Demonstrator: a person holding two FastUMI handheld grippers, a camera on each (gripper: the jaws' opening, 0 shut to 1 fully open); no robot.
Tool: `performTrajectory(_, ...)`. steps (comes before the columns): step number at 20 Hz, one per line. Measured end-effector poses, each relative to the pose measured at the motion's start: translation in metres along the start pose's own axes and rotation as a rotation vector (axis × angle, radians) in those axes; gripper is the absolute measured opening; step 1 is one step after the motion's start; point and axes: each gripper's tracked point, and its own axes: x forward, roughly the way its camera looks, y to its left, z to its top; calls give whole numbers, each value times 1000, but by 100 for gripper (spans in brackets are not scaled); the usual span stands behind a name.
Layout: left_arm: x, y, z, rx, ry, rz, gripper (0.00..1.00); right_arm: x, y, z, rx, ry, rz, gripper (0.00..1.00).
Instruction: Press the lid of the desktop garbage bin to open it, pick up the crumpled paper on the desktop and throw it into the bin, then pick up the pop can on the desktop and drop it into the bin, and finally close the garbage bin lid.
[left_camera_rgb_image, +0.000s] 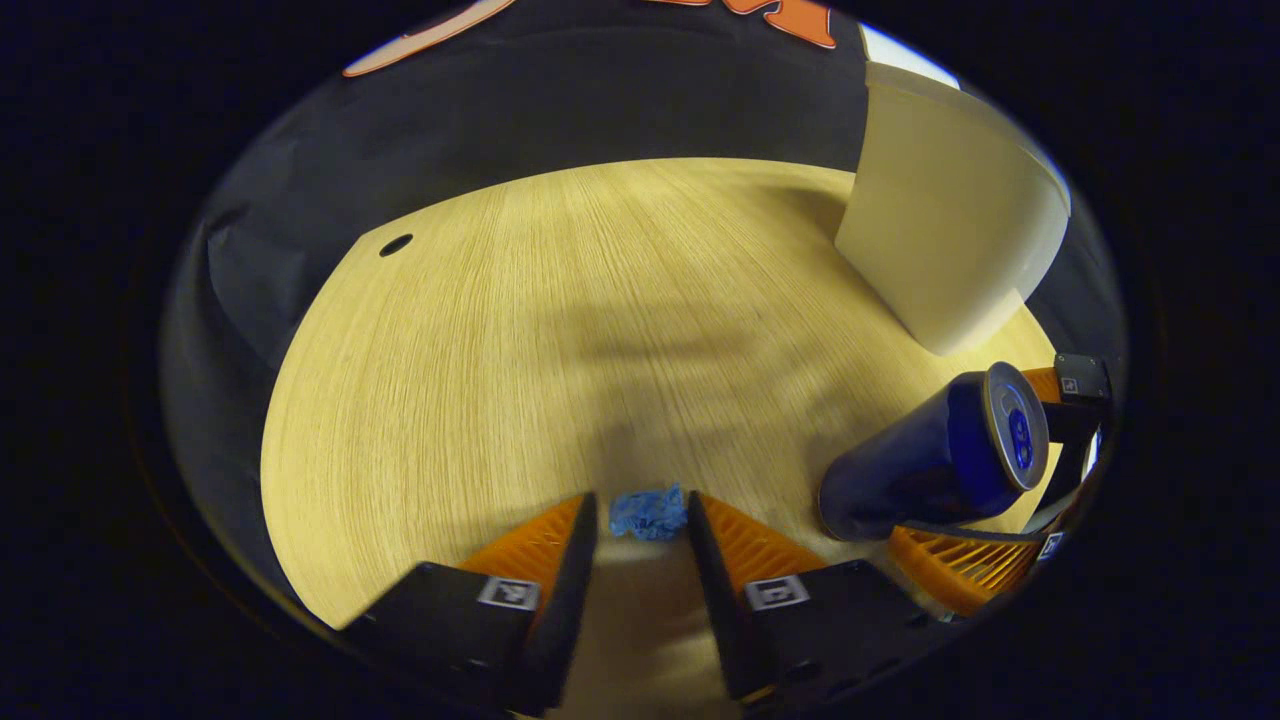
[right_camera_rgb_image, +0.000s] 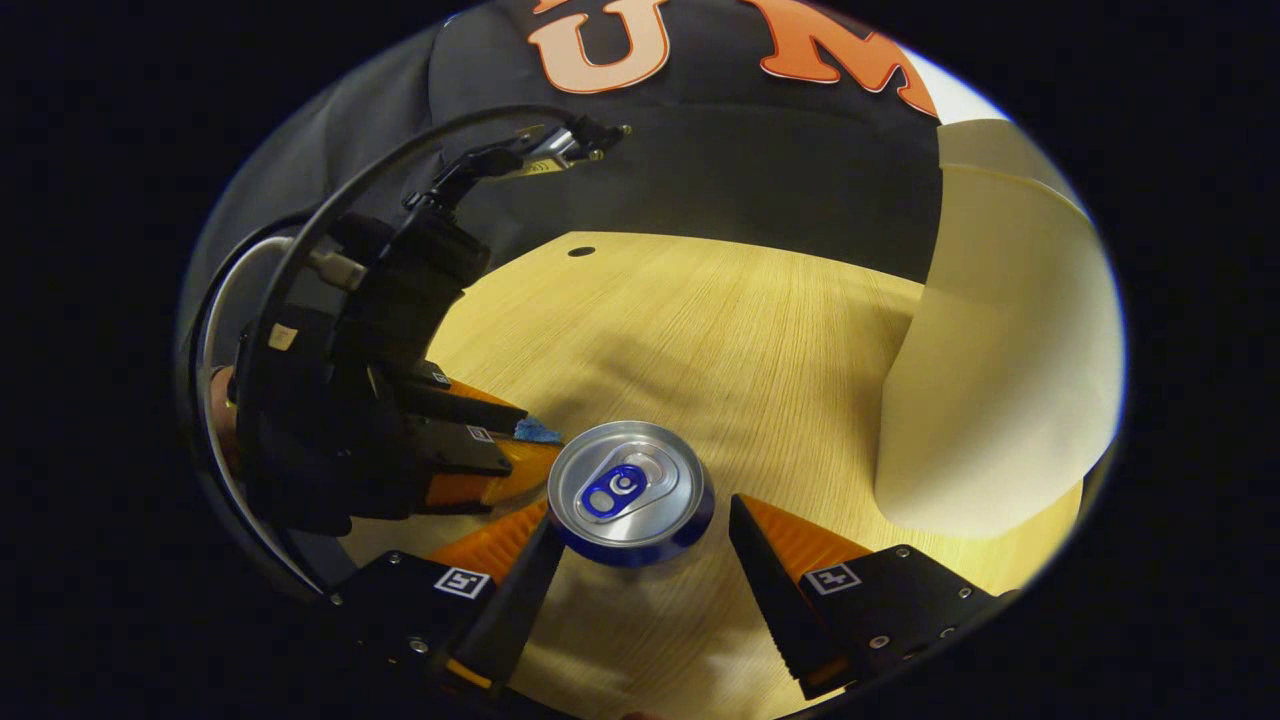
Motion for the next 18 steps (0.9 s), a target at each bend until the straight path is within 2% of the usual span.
performTrajectory(2,4,0,-1,9,4,18,22,2,5,-2,3,12,7,97)
performTrajectory(3,3,4,2,11,-6,21,21,2,5,0,5,7,-2,82)
performTrajectory(5,-5,8,4,1,-28,16,16,1,2,1,7,-3,4,81)
performTrajectory(10,-36,32,54,-12,-79,23,17,-3,-1,9,-7,-20,-16,80)
performTrajectory(11,-43,37,68,-20,-89,23,17,-3,-1,8,-4,-23,-21,80)
performTrajectory(12,-50,40,82,-26,-100,15,16,-3,-1,8,1,-28,-26,75)
performTrajectory(13,-58,44,98,-27,-114,11,16,-2,-2,7,1,-36,-36,80)
performTrajectory(16,-85,61,154,-22,-152,30,16,-6,-11,12,-9,-53,-62,80)
performTrajectory(18,-107,70,197,-56,-183,41,16,-5,-15,10,-1,-57,-59,80)
